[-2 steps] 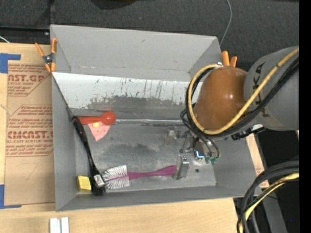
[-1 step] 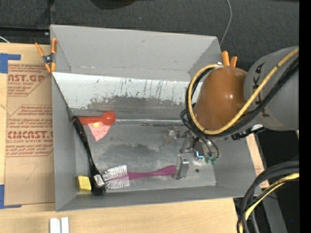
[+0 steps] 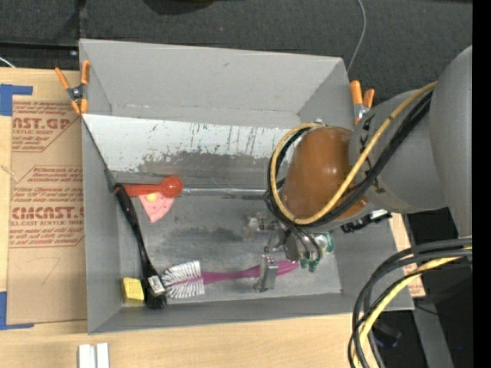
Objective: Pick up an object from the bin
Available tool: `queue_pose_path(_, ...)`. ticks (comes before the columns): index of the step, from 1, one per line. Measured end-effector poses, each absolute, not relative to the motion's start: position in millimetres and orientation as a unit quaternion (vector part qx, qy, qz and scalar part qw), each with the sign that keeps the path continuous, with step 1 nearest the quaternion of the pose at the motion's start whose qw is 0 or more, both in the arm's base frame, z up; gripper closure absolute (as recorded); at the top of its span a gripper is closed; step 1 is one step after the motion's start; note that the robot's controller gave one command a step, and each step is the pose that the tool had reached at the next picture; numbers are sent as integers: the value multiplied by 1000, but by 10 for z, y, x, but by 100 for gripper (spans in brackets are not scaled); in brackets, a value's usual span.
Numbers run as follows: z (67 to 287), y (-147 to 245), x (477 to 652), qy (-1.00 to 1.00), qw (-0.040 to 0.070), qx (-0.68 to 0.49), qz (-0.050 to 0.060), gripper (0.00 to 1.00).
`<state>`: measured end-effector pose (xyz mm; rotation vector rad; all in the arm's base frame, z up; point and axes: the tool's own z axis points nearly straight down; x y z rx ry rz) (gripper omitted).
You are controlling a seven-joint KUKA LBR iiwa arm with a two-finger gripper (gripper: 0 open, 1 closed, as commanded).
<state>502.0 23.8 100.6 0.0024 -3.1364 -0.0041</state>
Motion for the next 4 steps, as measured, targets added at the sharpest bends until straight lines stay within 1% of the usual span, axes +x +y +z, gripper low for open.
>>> queue_pose_path(1,942,277,5059,-1000,-3,-2,-1,0)
queue_pose_path(2,805,297,5136,-1000,-3,-5,-2,0)
queue_pose_path(3,703,826,5352,-995,-4,104,-2,0)
queue_pose_path(4,701,-78,5182,-985,-3,174,-1,0)
